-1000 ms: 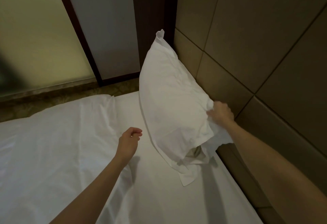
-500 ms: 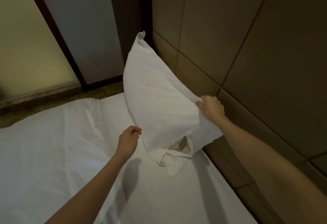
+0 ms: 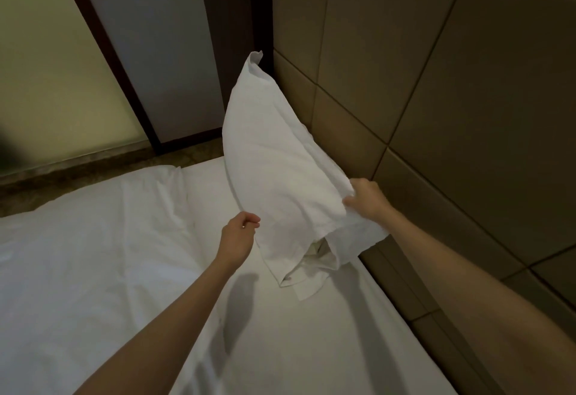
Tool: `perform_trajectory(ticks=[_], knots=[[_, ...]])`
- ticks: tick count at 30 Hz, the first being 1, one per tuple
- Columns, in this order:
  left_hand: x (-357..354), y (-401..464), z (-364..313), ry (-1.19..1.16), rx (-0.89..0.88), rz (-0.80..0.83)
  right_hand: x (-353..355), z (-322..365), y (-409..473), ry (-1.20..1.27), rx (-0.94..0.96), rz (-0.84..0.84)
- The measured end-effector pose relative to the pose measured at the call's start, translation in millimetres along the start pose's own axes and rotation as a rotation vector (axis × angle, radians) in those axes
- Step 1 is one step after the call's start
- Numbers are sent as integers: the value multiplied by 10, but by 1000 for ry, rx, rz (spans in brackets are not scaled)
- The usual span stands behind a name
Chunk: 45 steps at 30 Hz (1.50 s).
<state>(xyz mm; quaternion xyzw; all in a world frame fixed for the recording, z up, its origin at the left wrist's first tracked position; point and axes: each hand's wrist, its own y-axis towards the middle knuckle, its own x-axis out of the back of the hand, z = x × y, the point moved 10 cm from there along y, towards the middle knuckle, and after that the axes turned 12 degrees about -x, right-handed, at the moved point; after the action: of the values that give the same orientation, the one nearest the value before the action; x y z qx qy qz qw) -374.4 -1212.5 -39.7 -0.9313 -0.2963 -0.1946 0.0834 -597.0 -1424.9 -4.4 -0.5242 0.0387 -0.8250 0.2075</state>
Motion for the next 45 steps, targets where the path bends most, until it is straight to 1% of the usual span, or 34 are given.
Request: perform_trajectory(ticks=[2,3,6,9,12,15,18,19,22,24,25,28,31,32,34,36,38,40,41,42,45], knots=[[32,19,-41,-20,-12,-25,-27,172,-161,66,96,28],[104,31,-65,-36,-18,-64,-62,293,-286,97,152,53],[543,43,-88,-87,-9,-271,-359,744,-811,167,343,172],[1192,-88,116,-143,82,-498,-882,1182,-1308,213,478,354],[1789,-366,461,-91,173,-601,-1243,1536,-1568,259,545,522],[2141,-648,766,-32,229,-622,-1369,1679,-1536,357,482,581],[2255,-790,1000,-13,284,-609,-1472,1635,-1398,421,411,550],[2243,-793,1052,-12,298,-596,-1472,1584,-1322,435,393,499],[2108,-708,1137,29,316,-512,-1392,1282,-1004,460,302,264],[1957,-601,1152,118,300,-409,-1377,993,-755,486,177,169],[1854,-534,1183,153,285,-356,-1436,812,-612,492,80,162],[1555,-445,1247,218,240,-191,-1665,319,-392,488,-211,246],[1231,-410,1464,315,270,-11,-1998,-98,-275,507,-434,364],[1163,-420,1519,330,275,21,-2109,-196,-267,526,-487,409],[1086,-417,1635,321,298,32,-2337,-337,-269,546,-583,510],[1073,-433,1782,266,381,7,-2560,-377,-308,586,-653,610],[1092,-445,1910,247,465,-6,-2779,-326,-343,635,-681,689],[1142,-416,1952,368,467,39,-2911,-144,-323,611,-637,706],[1174,-394,1948,439,442,59,-2929,3,-275,601,-591,669],[1211,-366,1937,492,413,69,-2896,171,-205,618,-554,596],[1307,-293,1822,550,322,38,-2620,635,-23,755,-493,388]])
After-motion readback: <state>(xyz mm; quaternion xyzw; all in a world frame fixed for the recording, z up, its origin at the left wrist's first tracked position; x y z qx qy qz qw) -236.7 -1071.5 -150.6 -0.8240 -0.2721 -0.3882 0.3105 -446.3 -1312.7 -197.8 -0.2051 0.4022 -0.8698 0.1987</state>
